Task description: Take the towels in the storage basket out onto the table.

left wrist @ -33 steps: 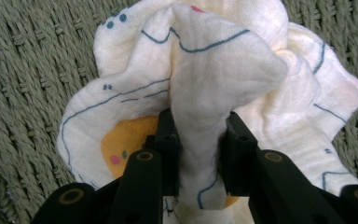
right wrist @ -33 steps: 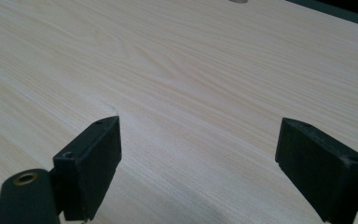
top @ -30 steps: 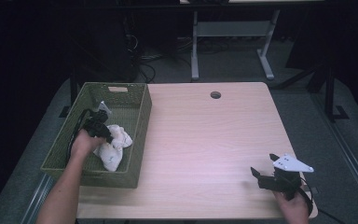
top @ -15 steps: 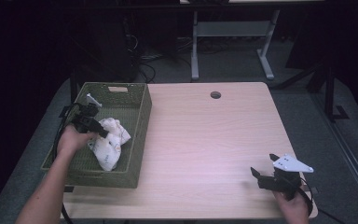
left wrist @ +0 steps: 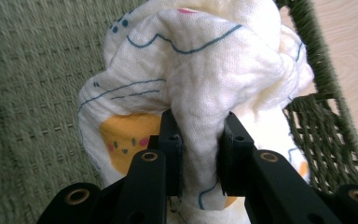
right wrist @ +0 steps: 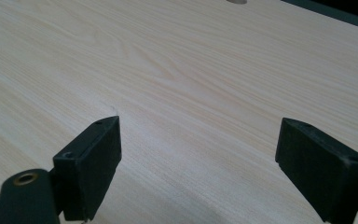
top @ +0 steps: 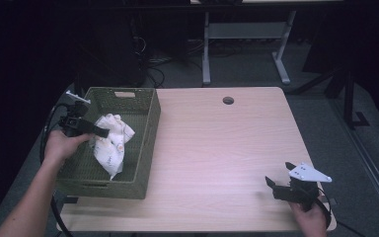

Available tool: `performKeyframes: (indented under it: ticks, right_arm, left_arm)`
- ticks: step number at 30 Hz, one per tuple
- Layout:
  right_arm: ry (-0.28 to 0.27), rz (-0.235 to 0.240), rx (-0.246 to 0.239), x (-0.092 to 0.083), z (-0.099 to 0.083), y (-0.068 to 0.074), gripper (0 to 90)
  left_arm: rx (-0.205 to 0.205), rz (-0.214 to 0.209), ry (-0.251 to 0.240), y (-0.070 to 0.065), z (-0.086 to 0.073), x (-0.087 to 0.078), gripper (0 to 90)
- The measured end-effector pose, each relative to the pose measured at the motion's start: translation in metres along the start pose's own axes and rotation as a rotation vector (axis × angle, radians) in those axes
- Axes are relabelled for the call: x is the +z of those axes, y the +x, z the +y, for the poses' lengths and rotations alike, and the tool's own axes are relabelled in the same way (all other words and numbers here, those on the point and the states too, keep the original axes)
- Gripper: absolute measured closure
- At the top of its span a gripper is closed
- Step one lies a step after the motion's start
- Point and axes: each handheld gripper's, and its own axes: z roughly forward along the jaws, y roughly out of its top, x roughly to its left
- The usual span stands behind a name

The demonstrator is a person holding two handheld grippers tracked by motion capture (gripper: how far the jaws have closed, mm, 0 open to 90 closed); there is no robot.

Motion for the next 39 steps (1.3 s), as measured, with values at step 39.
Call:
performKeyframes:
  ticks: [39]
  right_arm:
    - [-0.002, -0.007, 0.000, 0.003, 0.001, 0.000, 13.6]
  left_arm:
    - [0.192, -0.072, -0.087, -0.093, 0.042, -0.092, 73.8]
